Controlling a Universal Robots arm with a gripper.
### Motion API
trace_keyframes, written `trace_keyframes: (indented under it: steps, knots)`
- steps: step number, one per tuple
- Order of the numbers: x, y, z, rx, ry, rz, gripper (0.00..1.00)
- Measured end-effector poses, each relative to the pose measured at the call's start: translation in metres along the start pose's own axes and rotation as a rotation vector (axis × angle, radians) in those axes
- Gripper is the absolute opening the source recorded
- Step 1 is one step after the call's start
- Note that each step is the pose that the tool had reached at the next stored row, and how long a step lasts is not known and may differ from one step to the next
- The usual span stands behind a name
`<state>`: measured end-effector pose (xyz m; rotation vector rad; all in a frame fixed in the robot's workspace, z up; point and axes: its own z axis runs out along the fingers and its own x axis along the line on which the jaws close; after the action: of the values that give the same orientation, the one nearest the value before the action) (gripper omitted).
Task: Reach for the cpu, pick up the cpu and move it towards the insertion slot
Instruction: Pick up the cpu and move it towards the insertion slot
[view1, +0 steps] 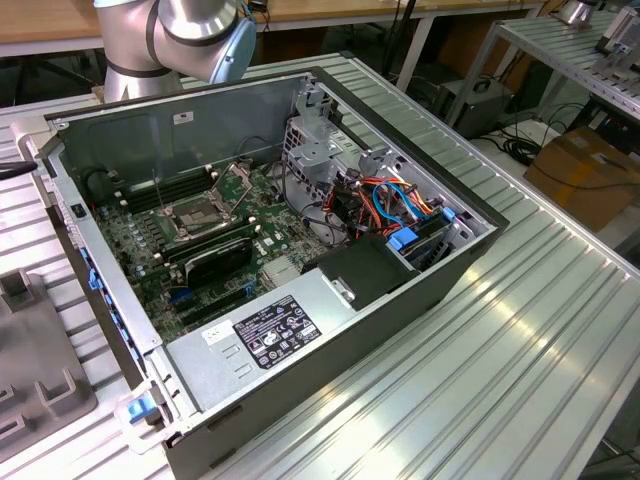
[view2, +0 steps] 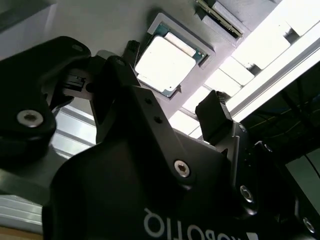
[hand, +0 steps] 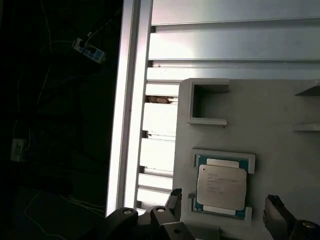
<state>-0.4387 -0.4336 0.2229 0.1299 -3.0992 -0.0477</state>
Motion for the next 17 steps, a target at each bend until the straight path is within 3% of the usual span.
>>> trace_keyframes:
  steps: [1,2,4,6,10,17]
  knots:
    - [0.0000,0.0005,0.0025,0.0011,-0.0028,0.001,0.74]
    - [0.0000,0.0009,0.0075,0.0033,-0.0025,0.005,0.74]
    - [-0.0003,0.0013,0.0112,0.0046,-0.0026,0.007,0.74]
    - [-0.0008,0.0020,0.0224,0.0066,-0.0024,0.008,0.74]
    - [-0.0014,0.0032,0.0320,0.0067,-0.0024,0.008,0.74]
    - [-0.0014,0.0032,0.0336,0.0068,-0.0024,0.008,0.74]
